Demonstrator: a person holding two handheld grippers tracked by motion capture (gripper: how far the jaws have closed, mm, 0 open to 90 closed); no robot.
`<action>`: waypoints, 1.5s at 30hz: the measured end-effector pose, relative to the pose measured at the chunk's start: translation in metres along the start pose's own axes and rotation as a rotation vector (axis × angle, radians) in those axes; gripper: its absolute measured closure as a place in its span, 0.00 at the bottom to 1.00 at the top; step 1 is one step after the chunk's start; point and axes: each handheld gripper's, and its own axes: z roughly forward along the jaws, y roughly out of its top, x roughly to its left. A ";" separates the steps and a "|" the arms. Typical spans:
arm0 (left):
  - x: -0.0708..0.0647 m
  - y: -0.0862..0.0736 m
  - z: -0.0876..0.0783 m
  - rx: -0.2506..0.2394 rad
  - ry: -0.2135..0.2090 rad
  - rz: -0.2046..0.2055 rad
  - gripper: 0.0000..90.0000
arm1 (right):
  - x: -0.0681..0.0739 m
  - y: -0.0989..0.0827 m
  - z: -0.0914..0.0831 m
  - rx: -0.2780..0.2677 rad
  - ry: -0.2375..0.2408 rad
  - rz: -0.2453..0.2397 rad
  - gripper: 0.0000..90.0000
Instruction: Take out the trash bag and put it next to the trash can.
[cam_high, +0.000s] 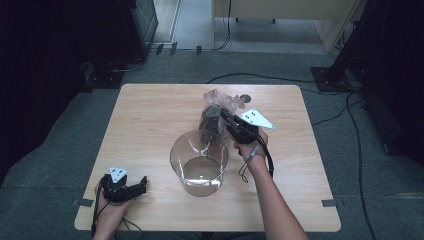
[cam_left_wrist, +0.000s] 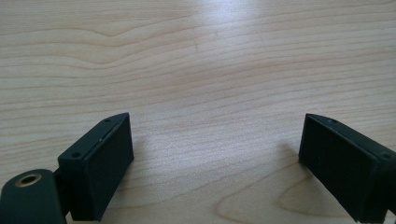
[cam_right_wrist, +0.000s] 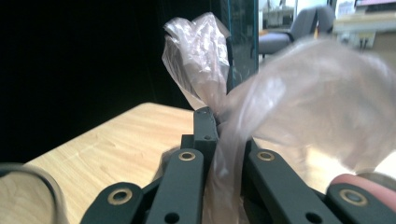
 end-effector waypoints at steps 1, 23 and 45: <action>0.000 0.000 0.000 0.000 0.000 0.000 0.11 | -0.003 -0.003 -0.001 0.006 -0.001 0.015 0.97; 0.000 0.000 0.000 0.000 0.000 0.000 0.11 | -0.024 -0.006 -0.043 0.124 0.149 0.097 0.27; 0.000 0.000 0.000 -0.002 -0.001 -0.005 0.11 | -0.042 -0.069 -0.089 0.426 0.091 -0.031 0.12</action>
